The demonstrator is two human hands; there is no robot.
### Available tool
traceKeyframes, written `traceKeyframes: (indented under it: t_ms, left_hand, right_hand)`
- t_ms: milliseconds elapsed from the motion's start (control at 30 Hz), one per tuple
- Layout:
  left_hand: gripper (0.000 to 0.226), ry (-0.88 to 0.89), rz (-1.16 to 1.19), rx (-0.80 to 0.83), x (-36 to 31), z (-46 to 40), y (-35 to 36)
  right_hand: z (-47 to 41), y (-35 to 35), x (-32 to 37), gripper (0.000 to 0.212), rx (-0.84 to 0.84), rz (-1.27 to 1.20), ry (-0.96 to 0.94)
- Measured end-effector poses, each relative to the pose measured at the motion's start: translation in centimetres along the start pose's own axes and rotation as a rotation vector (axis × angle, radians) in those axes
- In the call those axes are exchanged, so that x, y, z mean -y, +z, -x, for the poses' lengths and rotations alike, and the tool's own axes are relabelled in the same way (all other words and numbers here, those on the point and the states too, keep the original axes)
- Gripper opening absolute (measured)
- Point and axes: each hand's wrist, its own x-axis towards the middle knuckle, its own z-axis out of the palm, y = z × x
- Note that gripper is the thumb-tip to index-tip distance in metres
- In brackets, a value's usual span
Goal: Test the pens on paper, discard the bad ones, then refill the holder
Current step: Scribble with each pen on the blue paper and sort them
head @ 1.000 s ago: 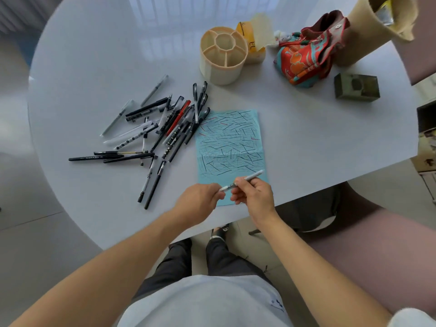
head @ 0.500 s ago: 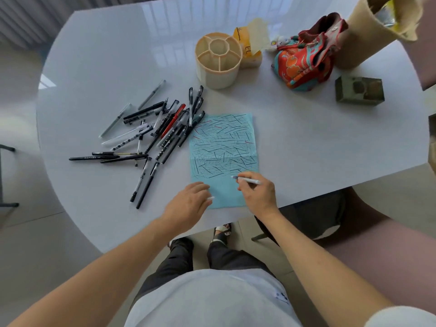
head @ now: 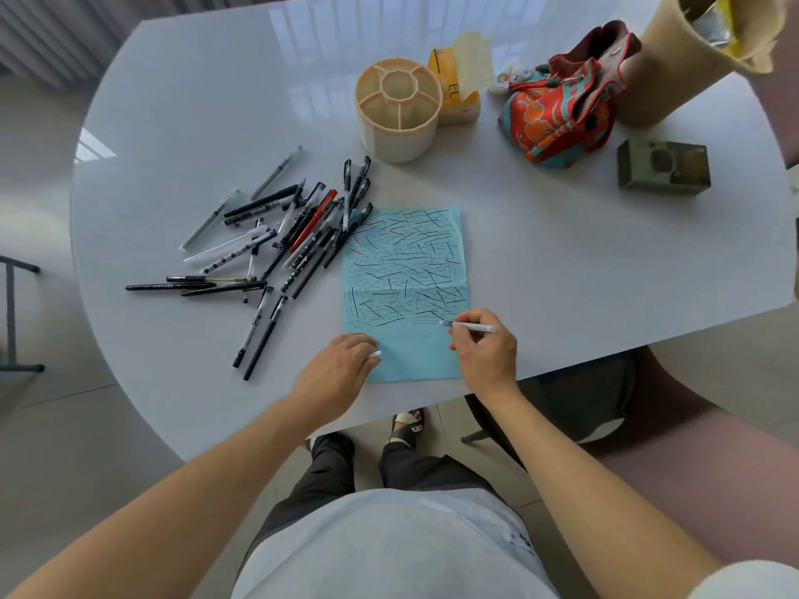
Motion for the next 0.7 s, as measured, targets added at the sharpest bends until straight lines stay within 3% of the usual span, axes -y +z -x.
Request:
traceKeyframes:
  t_ms: [167, 533, 700]
  left_hand:
    - [0.029, -0.045, 0.047, -0.091, -1.0, 0.3, -0.3]
    - [0.024, -0.061, 0.079, 0.012, -3.0, 0.4, -1.6]
    - [0.022, -0.072, 0.103, 0.013, -4.1, -0.1, -1.8]
  right_hand:
    - [1.3, -0.4, 2.0, 0.004, 0.205, -0.497, 0.180]
    - [2.5, 0.6, 3.5, 0.013, 0.397, -0.505, 0.199]
    - [3.0, 1.0, 3.1, 0.011, 0.377, -0.508, 0.224]
